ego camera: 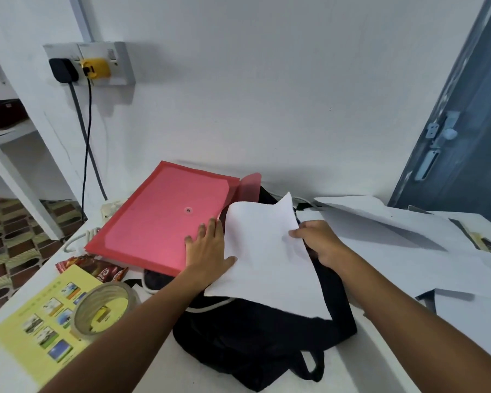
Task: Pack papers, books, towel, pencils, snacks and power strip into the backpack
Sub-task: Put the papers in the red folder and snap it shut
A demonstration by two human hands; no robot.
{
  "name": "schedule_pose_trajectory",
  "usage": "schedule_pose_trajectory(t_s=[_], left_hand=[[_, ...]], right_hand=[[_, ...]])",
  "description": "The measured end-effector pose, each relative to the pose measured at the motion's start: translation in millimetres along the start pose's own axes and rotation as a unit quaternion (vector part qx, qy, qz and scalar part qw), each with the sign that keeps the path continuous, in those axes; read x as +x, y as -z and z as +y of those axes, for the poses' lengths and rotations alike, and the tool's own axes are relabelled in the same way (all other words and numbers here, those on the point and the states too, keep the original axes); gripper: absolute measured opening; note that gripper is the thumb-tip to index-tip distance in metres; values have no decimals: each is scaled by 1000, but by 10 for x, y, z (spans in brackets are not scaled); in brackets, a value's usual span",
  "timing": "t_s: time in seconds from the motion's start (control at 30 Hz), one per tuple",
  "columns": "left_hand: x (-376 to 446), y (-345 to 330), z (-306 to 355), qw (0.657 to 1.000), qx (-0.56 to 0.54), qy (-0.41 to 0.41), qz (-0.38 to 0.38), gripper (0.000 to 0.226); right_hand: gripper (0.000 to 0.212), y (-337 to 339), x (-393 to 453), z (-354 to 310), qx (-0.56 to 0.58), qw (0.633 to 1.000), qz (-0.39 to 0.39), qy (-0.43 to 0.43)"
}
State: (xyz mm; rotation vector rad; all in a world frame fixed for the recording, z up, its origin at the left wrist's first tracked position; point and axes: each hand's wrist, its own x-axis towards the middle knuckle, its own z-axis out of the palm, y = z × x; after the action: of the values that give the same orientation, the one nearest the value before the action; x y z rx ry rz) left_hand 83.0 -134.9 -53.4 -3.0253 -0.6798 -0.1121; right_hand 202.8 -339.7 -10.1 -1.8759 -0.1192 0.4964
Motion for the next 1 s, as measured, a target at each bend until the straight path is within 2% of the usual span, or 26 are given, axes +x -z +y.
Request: schedule_pose_trajectory(t_s=[0.03, 0.1, 0.2, 0.43, 0.77, 0.9, 0.97, 1.0], left_hand=[[-6, 5, -3, 1000, -5, -1, 4, 99], [-22, 28, -6, 1000, -18, -8, 9, 101], [-57, 85, -15, 999, -27, -18, 8, 106], [-125, 190, -85, 996, -78, -48, -2, 109], [-196, 286, -196, 990, -121, -73, 5, 96], [-182, 281, -265, 988, -134, -75, -10, 94], [-176, 287, -266, 988, -131, -77, -15, 93], [-176, 290, -256, 989, -127, -79, -14, 92]], right_hand=[[19, -11, 23, -8, -34, 999, -2, 23], [15, -29, 58, -62, -107, 990, 38, 81], [18, -29, 76, -231, -160, 976, 65, 134], [35, -12, 221, -560, -202, 961, 104, 161], [37, 47, 319, -509, -39, 988, 115, 95], [33, 32, 345, -414, -31, 987, 123, 103], [21, 5, 290, -399, -19, 993, 73, 88], [13, -5, 247, -391, -1, 997, 16, 75]])
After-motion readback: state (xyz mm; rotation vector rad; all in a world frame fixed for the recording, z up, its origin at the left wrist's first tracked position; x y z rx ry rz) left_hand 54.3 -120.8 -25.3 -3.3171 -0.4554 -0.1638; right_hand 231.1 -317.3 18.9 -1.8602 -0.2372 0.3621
